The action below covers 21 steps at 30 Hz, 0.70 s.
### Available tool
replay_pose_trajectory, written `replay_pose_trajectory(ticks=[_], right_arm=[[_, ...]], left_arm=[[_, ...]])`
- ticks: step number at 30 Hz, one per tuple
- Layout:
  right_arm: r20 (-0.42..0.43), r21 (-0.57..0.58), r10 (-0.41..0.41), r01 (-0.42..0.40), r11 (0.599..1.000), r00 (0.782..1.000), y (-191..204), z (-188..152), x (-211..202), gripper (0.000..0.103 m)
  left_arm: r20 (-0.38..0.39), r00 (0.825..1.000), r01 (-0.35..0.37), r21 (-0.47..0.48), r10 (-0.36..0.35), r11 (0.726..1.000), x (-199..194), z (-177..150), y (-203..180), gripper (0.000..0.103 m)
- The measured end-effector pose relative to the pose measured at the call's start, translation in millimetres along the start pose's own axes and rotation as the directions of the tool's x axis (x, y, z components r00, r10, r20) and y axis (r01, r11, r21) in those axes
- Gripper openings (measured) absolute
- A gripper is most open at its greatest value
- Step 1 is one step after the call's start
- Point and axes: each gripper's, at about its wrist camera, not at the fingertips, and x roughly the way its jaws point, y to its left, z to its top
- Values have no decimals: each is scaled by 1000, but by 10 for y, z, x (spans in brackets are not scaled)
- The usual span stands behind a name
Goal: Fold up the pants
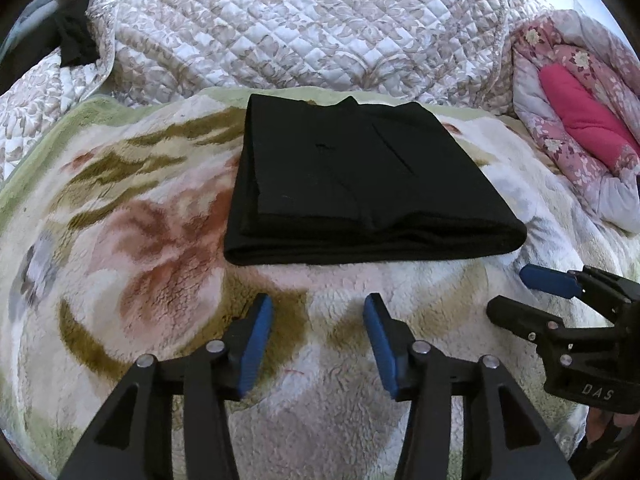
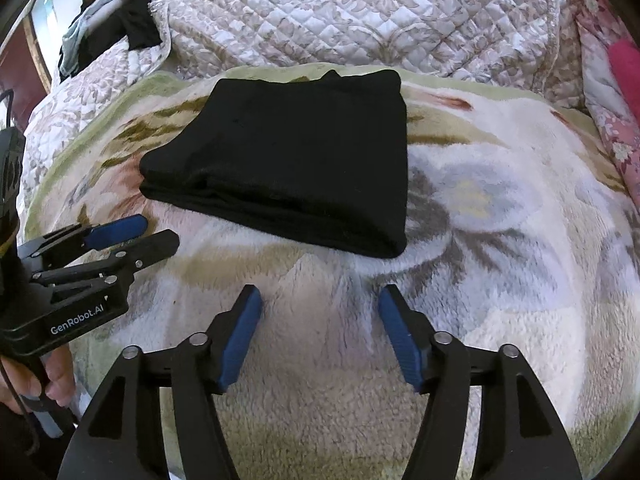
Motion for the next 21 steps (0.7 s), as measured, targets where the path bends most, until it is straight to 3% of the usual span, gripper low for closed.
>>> replay_pose_trajectory(ticks=[10,21], right_arm=[[48,-14,-4,4,1000,999,0,4,65,72],[88,-15,0,1,1000,996,-17,-23,67,73]], left_arm=[[22,1000,-3,24,3,1000,35,-22,-33,62],[38,999,-24,11,23,1000,34,-49,-61,64]])
